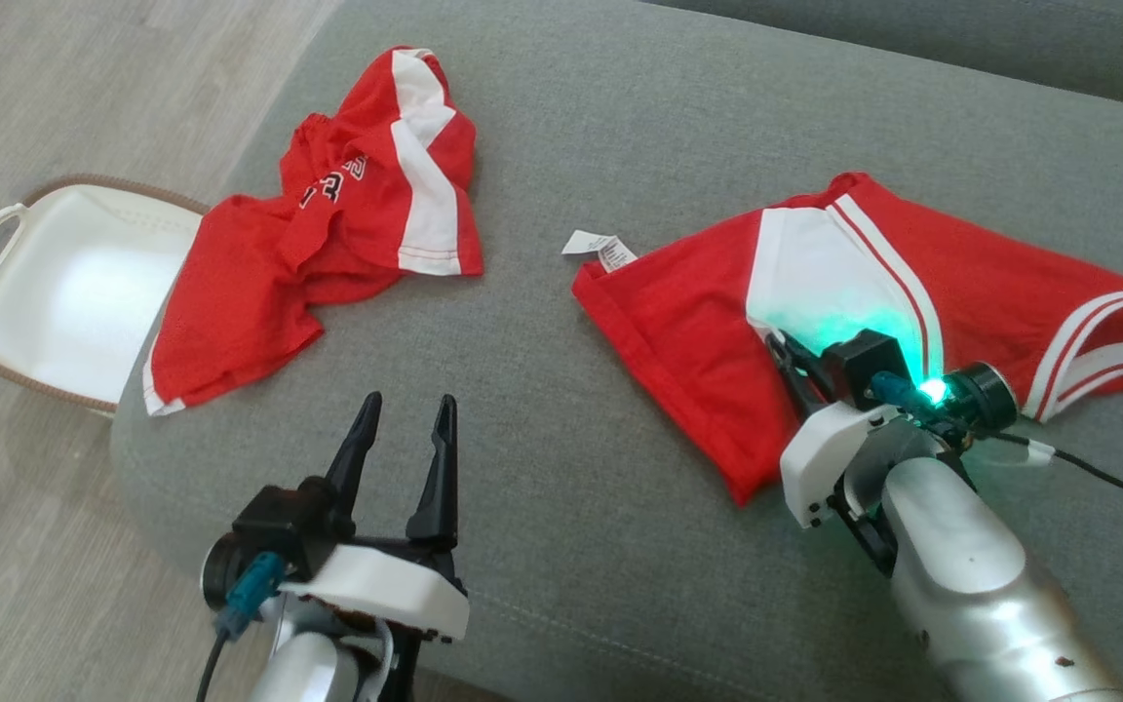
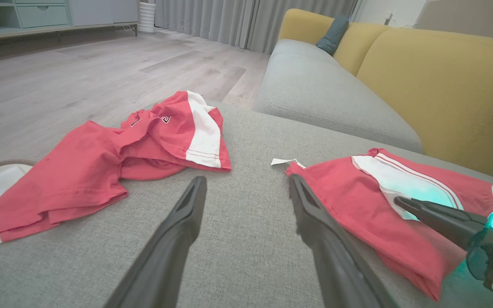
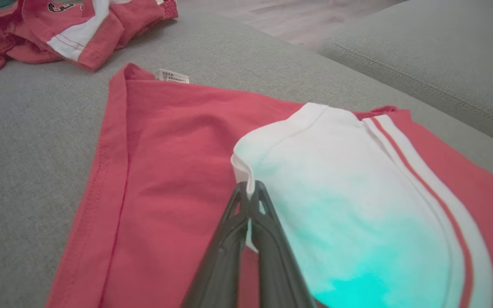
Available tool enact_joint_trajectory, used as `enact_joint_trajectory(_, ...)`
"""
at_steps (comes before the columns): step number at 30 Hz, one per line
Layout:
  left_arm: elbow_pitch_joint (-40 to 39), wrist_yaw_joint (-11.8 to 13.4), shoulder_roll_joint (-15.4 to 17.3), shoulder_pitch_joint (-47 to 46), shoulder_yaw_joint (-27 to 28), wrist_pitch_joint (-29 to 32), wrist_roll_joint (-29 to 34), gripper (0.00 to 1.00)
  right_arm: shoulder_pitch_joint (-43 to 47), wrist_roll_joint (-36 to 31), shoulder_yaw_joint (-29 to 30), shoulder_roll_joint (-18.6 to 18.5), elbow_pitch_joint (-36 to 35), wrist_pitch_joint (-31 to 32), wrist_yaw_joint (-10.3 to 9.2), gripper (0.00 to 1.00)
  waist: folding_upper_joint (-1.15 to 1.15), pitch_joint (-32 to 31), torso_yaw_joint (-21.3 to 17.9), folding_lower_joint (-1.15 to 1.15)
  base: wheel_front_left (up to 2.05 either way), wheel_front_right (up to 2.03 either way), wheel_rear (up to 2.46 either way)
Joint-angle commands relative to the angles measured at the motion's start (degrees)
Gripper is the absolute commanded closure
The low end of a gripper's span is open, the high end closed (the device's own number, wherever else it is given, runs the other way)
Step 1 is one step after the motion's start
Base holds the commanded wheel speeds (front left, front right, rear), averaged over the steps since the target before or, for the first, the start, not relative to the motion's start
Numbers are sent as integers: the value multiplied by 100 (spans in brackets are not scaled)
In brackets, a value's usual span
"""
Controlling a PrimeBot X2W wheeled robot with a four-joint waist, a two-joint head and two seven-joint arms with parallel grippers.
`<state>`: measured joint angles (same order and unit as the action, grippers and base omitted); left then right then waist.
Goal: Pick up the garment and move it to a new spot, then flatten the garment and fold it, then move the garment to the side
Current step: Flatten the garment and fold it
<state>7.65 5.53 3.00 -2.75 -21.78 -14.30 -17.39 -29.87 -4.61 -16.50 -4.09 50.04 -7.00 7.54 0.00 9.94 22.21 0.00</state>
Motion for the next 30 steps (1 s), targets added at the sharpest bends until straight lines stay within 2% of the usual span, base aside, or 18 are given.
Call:
enact_joint_trajectory(1,-153,18,-13,-236,152,-70,-16,0,-208,-7,-75,110,-120,-153,-5,100,0,-40,-41,0,0,0,0)
enact_joint_trajectory(8,-101,19,-13,-116,251,-70,43,0,-93,152,-48,118,-263,-432,-5,100,0,-343,-291,0,0,0,0)
enact_joint_trajectory(12,-102,9,-13,18,356,-70,105,0,147,308,26,119,-662,-491,-5,100,0,-628,-586,0,0,0,0)
enact_joint_trajectory(15,-114,1,-13,141,439,-70,145,0,516,337,-19,-13,-1092,-317,-5,100,0,-827,-856,0,0,0,0)
enact_joint_trajectory(18,-133,-3,-13,275,519,-70,169,0,979,428,-122,-359,-1685,43,-5,100,0,-1018,-1171,0,0,0,0)
enact_joint_trajectory(23,-183,-6,-13,452,605,-70,177,0,1721,696,-132,-1192,-2989,919,-5,100,0,-1230,-1713,0,0,0,0)
enact_joint_trajectory(24,-196,-3,-13,479,611,-70,181,0,1849,781,-96,-1355,-3258,1108,-5,100,0,-1250,-1815,0,0,0,0)
enact_joint_trajectory(25,-227,-5,-13,492,606,-70,185,0,2082,909,12,-1709,-3764,1477,-5,100,0,-1249,-1983,0,0,0,0)
enact_joint_trajectory(30,-261,-8,-13,430,587,-70,174,0,2625,1218,352,-2456,-4634,2300,-5,100,0,-1227,-2250,0,0,0,0)
